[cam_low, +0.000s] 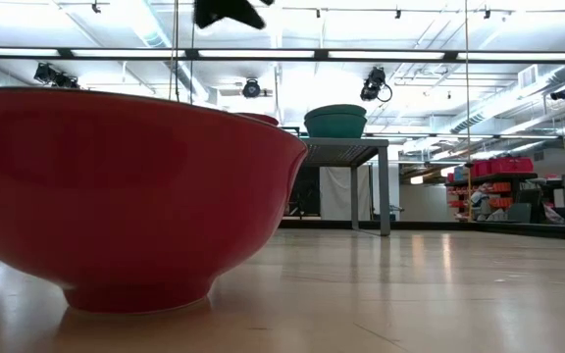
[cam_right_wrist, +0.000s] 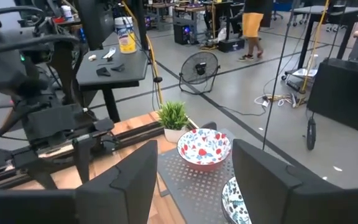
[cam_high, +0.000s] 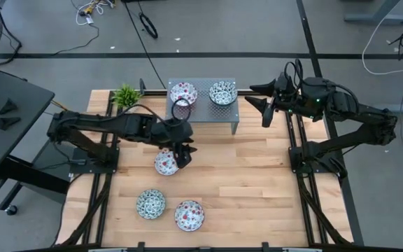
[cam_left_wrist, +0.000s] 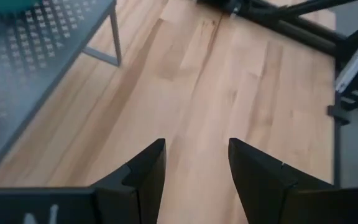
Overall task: Pick & Place Mini bowls
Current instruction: Stack the top blue and white patterned bowl on top of the other blue and white patterned bowls on the shelf
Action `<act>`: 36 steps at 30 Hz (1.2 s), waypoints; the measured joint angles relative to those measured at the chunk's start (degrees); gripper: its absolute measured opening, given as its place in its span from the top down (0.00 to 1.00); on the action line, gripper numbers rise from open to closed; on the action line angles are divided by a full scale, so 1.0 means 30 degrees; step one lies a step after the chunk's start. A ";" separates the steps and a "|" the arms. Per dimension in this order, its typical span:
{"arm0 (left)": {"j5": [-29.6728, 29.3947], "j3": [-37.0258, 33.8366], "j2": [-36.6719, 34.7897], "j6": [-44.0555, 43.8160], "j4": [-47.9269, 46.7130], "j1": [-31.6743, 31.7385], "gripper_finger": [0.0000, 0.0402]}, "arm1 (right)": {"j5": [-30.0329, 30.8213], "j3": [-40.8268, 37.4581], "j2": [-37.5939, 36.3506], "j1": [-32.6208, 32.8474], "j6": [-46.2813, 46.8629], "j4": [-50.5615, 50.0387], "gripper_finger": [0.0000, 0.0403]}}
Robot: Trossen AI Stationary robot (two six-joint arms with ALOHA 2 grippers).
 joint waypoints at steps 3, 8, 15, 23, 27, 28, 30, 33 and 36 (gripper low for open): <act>-0.0036 -0.0717 -0.0939 -0.0513 -0.0259 -0.0466 0.55 | -0.0010 0.0000 0.0005 -0.0003 0.0007 -0.0036 0.48; 0.0160 -0.1390 -0.2593 -0.1617 -0.2597 -0.1625 0.55 | 0.0002 0.0005 0.0000 -0.0007 0.0070 -0.0036 0.48; 0.0461 -0.1383 -0.4349 -0.5461 -0.7566 -0.4092 0.55 | 0.0010 0.0007 0.0007 -0.0007 0.0193 -0.0036 0.48; 0.0980 -0.1383 -0.4532 -0.8894 -0.9908 -0.7059 0.55 | 0.0053 0.0007 0.0007 -0.0007 0.0507 -0.0036 0.48; 0.0986 -0.1383 -0.4124 -1.0601 -1.0439 -0.7966 0.55 | 0.0068 0.0007 0.0088 -0.0007 0.0507 -0.0022 0.48; 0.0976 -0.1383 -0.4038 -1.0986 -1.0693 -0.8134 0.55 | 0.0070 0.0007 0.0129 -0.0007 0.0507 -0.0003 0.48; 0.0981 -0.1376 -0.3773 -1.1543 -1.0868 -0.8457 0.55 | 0.0068 0.0007 0.0197 -0.0007 0.0507 -0.0005 0.48; 0.1399 -0.1515 -0.3392 -1.2261 -1.1141 -0.8857 0.55 | 0.0068 0.0015 0.0356 -0.0007 0.0507 -0.0021 0.48; 0.2172 -0.2300 -0.3202 -1.2694 -1.0759 -0.9151 0.55 | 0.0065 0.0015 0.0520 -0.0007 0.0503 -0.0021 0.48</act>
